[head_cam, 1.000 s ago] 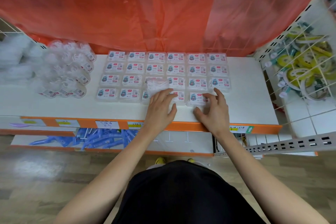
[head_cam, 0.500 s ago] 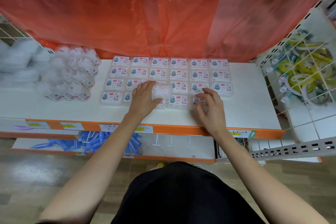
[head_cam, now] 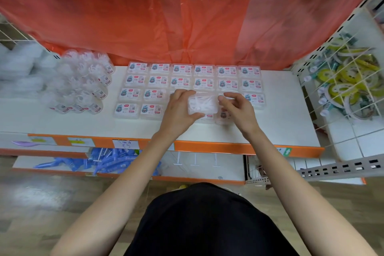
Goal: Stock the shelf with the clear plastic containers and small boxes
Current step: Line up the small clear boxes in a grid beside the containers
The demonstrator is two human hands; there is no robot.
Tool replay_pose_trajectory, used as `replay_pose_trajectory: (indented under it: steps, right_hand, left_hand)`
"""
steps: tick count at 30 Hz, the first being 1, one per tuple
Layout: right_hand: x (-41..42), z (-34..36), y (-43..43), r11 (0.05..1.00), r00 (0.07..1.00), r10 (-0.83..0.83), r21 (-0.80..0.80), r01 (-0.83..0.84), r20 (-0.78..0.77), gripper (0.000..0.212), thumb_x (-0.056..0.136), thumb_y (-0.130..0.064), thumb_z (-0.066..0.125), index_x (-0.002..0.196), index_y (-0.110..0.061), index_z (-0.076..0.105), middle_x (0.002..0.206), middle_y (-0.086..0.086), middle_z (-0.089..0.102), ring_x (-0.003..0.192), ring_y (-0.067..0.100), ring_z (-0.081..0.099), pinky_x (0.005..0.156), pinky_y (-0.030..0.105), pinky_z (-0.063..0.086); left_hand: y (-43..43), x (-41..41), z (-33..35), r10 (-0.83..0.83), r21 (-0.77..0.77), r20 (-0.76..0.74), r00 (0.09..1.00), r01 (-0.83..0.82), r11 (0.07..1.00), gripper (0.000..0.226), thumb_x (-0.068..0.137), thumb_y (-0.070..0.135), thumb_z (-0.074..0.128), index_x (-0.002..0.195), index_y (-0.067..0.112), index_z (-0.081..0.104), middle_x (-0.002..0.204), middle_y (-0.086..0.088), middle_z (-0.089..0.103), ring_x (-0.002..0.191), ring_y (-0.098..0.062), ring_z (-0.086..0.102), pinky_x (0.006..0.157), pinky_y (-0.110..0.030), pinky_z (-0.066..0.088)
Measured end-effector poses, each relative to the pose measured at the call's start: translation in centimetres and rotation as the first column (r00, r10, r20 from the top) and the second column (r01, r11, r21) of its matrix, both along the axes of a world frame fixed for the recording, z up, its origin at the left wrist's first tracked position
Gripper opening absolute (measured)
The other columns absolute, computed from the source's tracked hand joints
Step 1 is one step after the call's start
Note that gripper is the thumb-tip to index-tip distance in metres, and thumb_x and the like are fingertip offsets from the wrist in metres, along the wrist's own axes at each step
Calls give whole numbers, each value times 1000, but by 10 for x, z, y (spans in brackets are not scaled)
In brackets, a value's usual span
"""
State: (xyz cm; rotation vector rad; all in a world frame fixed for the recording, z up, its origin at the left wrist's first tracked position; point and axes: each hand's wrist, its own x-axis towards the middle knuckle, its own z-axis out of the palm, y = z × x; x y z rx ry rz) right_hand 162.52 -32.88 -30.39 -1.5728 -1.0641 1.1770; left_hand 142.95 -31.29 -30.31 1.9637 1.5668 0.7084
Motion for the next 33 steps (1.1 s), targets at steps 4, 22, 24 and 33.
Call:
replay_pose_trajectory:
  steps: [4, 22, 24, 33]
  right_hand:
    - [4, -1, 3, 996, 995, 12, -89, -21, -101, 31, 89, -27, 72, 113, -8, 65, 93, 18, 71, 77, 24, 66, 70, 25, 56]
    - [24, 5, -15, 954, 983, 169, 261, -146, -71, 35, 82, 9, 71, 109, -13, 66, 104, -7, 71, 97, 5, 68, 81, 21, 54]
    - [24, 2, -17, 942, 978, 201, 285, -177, -55, 35, 80, 8, 73, 105, -17, 68, 110, -2, 70, 106, 12, 66, 86, 26, 54]
    - [28, -4, -16, 967, 989, 141, 222, -127, -52, 45, 85, 19, 54, 101, -20, 68, 121, 0, 65, 114, 11, 63, 83, 22, 52]
  left_hand:
    - [-6, 13, -1, -15, -7, 14, 1000, 15, 1000, 69, 76, 25, 82, 136, 14, 50, 133, -2, 44, 127, -17, 40, 100, -13, 26]
    - [3, 17, 35, 503, -753, 469, 727, 32, 657, 48, 98, 54, 44, 102, 10, 63, 97, -11, 70, 84, -24, 72, 73, -31, 59]
    - [3, 20, 33, 490, -714, 524, 697, 46, 699, 44, 97, 50, 51, 109, 8, 62, 98, -11, 71, 86, -24, 73, 75, -29, 60]
    - [-4, 15, 21, 451, -628, 685, 572, 150, 763, 38, 91, 1, 63, 128, 6, 58, 110, -4, 68, 99, -17, 69, 84, -28, 58]
